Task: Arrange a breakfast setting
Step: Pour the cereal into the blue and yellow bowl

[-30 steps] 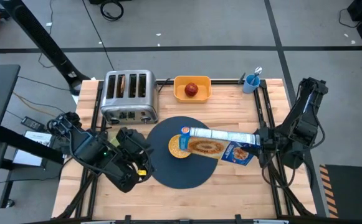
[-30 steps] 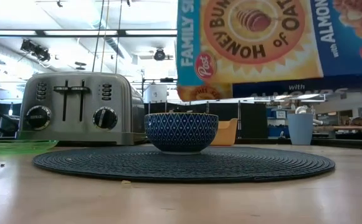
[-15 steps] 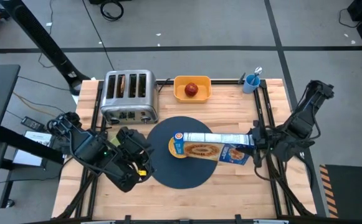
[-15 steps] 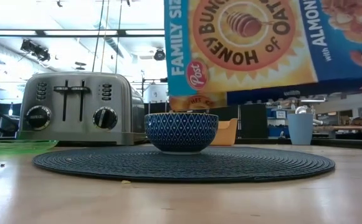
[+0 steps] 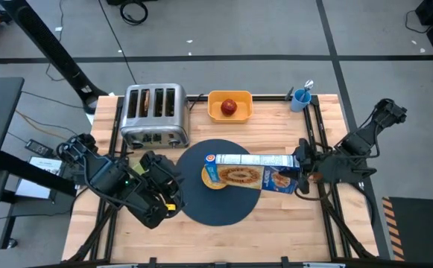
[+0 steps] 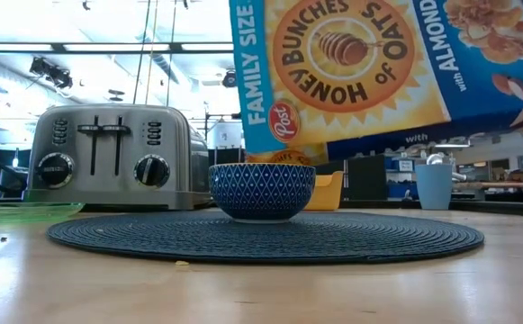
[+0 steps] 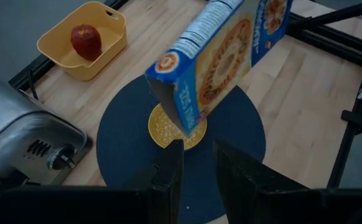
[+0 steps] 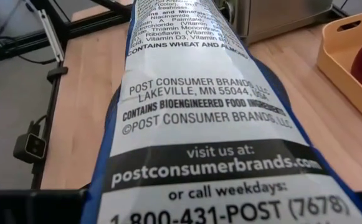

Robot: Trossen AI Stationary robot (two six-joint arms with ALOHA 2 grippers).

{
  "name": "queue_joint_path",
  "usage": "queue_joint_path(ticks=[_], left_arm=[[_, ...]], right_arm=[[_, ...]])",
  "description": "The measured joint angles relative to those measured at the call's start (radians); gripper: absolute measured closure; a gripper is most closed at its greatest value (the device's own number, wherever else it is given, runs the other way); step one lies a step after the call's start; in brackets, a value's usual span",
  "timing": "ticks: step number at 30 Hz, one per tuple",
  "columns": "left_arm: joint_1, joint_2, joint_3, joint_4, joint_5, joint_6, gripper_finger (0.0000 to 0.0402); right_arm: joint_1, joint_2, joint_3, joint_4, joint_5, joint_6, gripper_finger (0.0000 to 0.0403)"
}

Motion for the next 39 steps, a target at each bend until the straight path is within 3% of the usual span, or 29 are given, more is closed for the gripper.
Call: queue_joint_path(ticks=[24,39], left_arm=[[0.003,-0.024,0.001,0.000,-0.004,0.094,0.0308],[0.057,-0.064,0.001,0.000,-0.034,0.165,0.0308]], right_arm=[[-0.129,0.000,0.102,-0.095,-0.162,-0.113,0.0213],[-0.246,0.067,0.198,-0.159,-0.257,-0.311,0.0213]])
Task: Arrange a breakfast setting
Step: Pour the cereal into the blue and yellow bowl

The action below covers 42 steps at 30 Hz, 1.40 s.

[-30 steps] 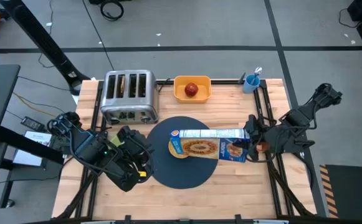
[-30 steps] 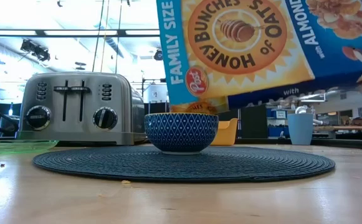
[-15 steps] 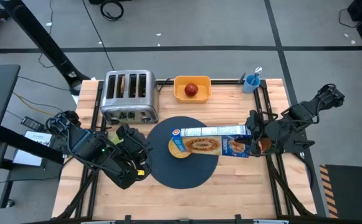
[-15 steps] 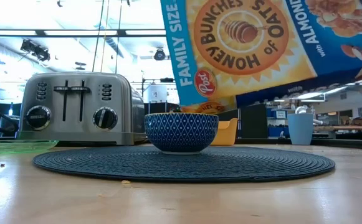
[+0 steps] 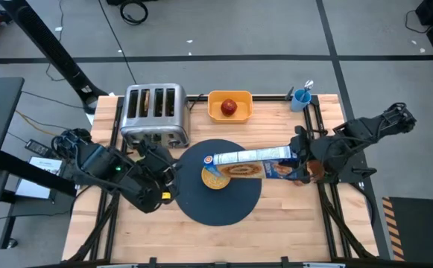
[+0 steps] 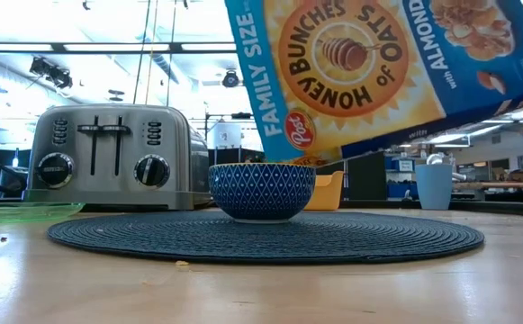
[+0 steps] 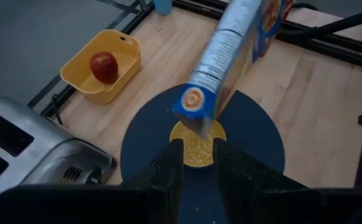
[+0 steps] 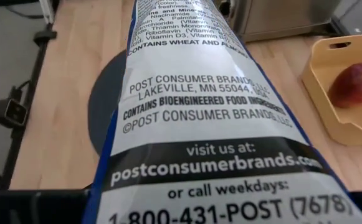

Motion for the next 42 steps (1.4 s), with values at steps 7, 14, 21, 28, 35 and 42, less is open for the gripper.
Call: queue_joint_path(ticks=[7,14,21,28,35,42], left_arm=[[0.021,-0.007,0.000,0.001,0.015,0.029,0.0308],[0.036,-0.029,-0.001,0.000,0.079,0.057,0.0308],[0.043,-0.037,-0.001,0.000,0.100,0.057,0.0308],[0.043,-0.037,-0.001,0.000,0.101,0.057,0.0308],[0.043,-0.037,-0.001,0.000,0.101,0.055,0.0308],[0.043,-0.037,-0.001,0.000,0.100,0.052,0.0308]], right_arm=[[-0.031,0.039,0.042,-0.009,-0.067,-0.096,0.0213],[-0.048,0.078,0.062,-0.006,-0.098,-0.183,0.0213],[-0.055,0.104,0.062,-0.008,-0.094,-0.255,0.0213],[-0.055,0.106,0.071,-0.006,-0.083,-0.295,0.0213],[-0.063,0.116,0.144,-0.067,-0.074,-0.362,0.0213],[-0.064,0.117,0.160,-0.088,-0.079,-0.370,0.0214]])
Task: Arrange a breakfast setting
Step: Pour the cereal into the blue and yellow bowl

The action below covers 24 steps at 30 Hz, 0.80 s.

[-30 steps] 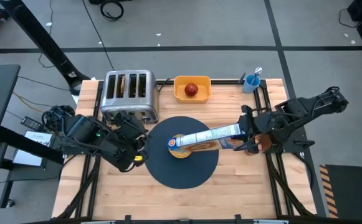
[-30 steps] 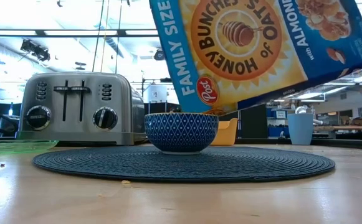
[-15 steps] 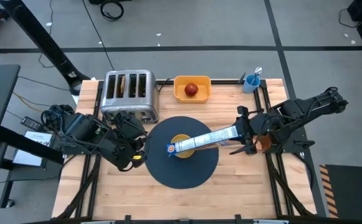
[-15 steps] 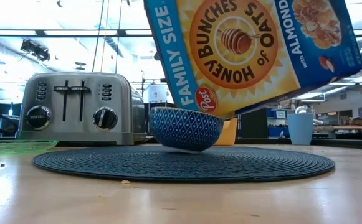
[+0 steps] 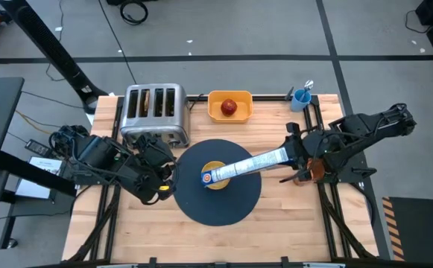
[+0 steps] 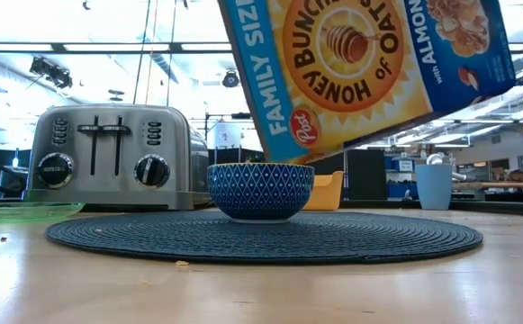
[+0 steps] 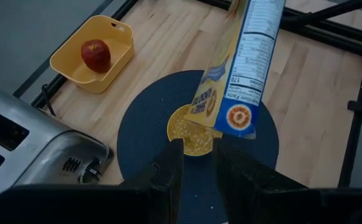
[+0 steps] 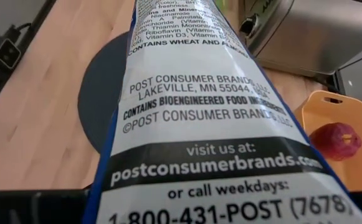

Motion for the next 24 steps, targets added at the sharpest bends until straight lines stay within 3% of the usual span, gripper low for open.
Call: queue_joint_path(ticks=[24], left_arm=[[0.025,0.000,0.000,0.000,0.000,-0.005,0.0308]], right_arm=[[0.010,0.007,-0.001,0.002,0.021,-0.082,0.0214]])
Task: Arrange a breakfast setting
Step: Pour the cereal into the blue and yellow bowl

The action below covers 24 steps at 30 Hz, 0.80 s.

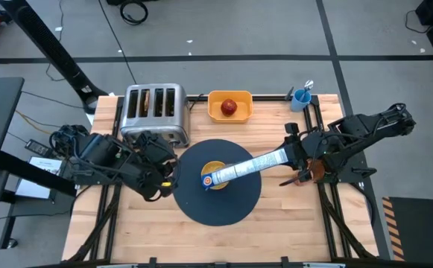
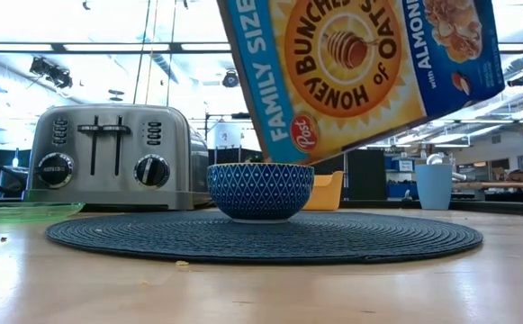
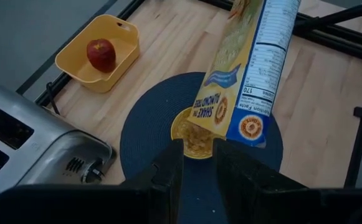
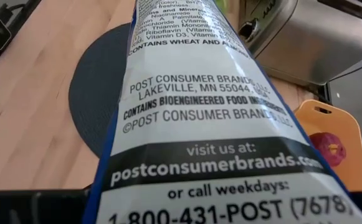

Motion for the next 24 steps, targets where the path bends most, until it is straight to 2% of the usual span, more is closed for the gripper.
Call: queue_joint_path(ticks=[24], left_arm=[[0.000,0.000,0.000,0.000,0.003,-0.001,0.0308]], right_arm=[[-0.004,0.003,0.000,0.016,0.007,0.003,0.0214]])
